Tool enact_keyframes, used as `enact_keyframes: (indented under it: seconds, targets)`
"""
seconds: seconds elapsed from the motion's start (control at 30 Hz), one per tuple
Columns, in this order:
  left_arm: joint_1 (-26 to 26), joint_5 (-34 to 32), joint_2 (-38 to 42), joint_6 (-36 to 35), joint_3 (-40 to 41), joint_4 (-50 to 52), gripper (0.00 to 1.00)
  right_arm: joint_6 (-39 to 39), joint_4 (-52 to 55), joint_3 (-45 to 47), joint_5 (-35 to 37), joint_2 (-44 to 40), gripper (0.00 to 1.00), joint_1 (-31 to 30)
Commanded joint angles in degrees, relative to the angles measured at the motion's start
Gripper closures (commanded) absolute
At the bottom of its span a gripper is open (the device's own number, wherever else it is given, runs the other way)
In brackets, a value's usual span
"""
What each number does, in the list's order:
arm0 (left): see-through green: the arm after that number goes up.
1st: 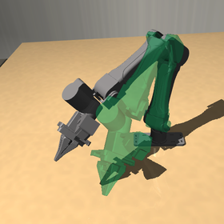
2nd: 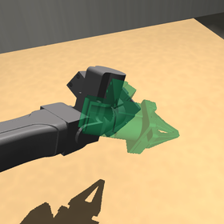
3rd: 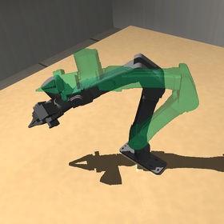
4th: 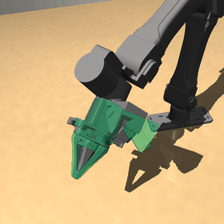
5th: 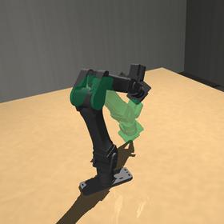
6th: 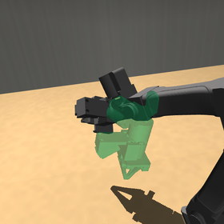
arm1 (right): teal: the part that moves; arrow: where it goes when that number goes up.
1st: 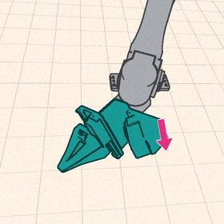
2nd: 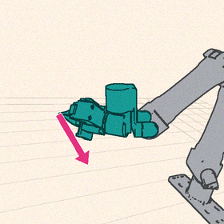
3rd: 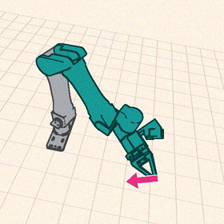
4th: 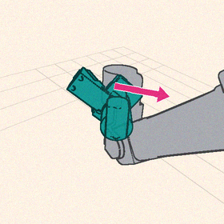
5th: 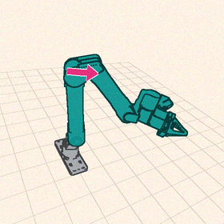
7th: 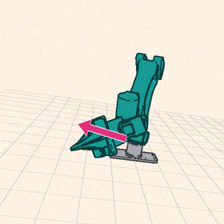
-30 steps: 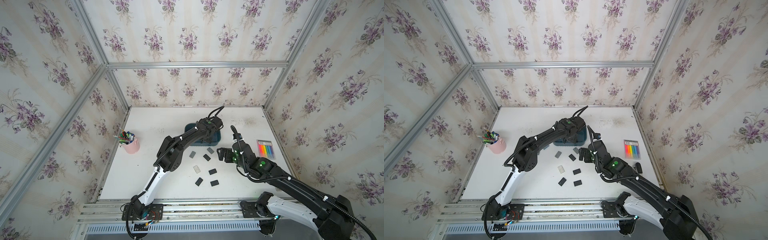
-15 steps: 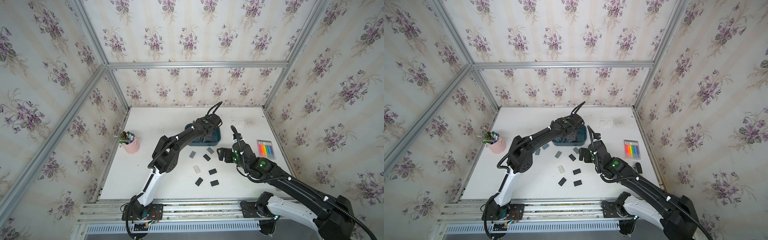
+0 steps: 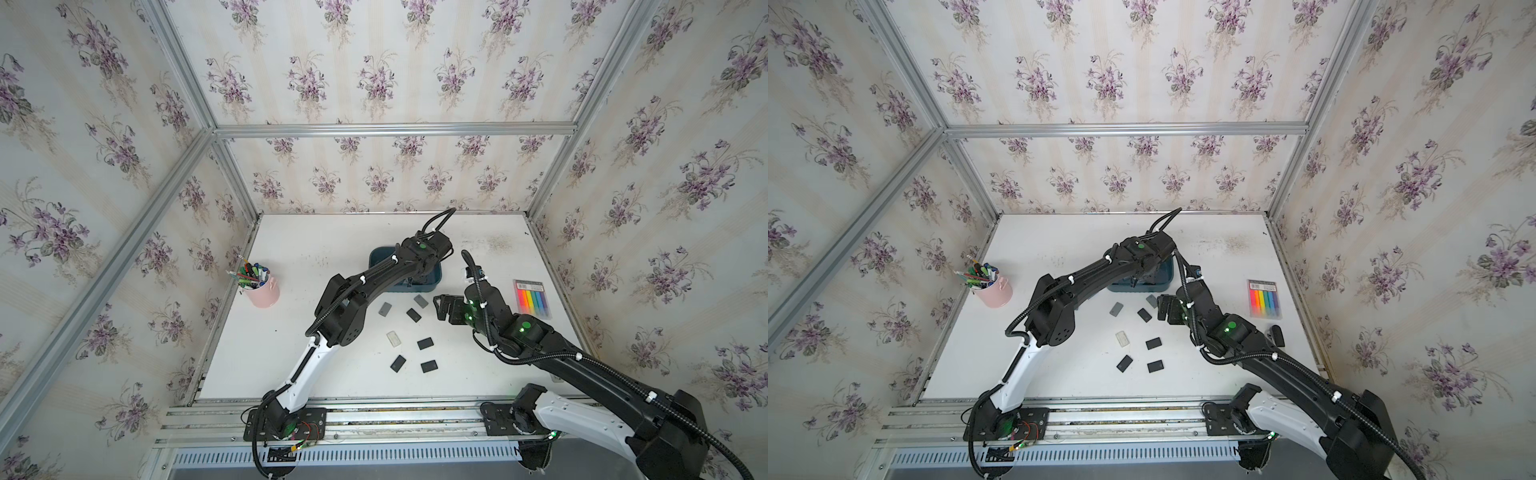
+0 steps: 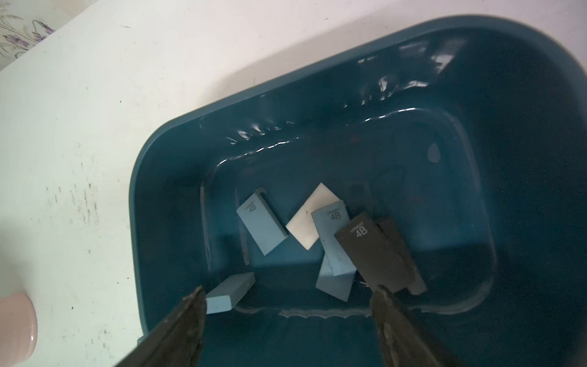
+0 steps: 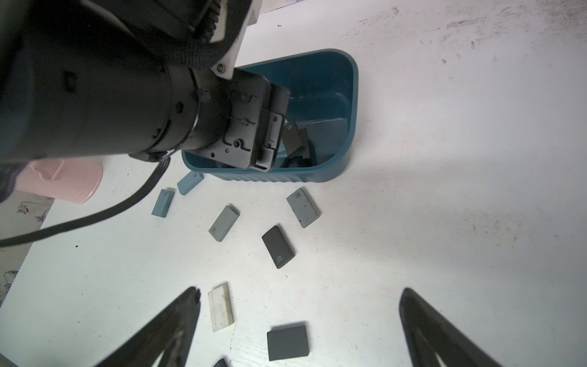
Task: Put the eraser in the storage box
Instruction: Place the eraser in the storage box.
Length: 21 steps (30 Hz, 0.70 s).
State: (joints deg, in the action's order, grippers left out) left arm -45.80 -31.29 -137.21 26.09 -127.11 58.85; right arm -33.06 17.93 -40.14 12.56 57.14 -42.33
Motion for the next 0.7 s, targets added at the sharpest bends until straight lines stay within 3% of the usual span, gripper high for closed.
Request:
enact_keyframes:
  seconds: [0.0, 0.17, 0.43, 0.67]
  targets:
    - [0.3, -1.9, 0.4, -0.1, -0.2, 2.0, 0.09, -0.5, -0.4, -0.8, 0.3, 0.2, 0.03, -0.1]
    - [1.7, 1.7, 6.4, 1.9, 3.8, -0.8, 0.01, 0.3, 0.8, -1.5, 1.7, -0.4, 0.03, -0.1]
    - [2.2, 3.4, 24.3, 1.3, 14.1, -11.2, 0.01, 0.0, 0.5, -1.3, 1.0, -0.2, 0.03, -0.1]
    - [2.6, 2.2, 36.4, 3.9, 22.9, -11.3, 0.01, 0.0, 0.4, -1.9, -2.7, 10.1, 0.02, -1.6]
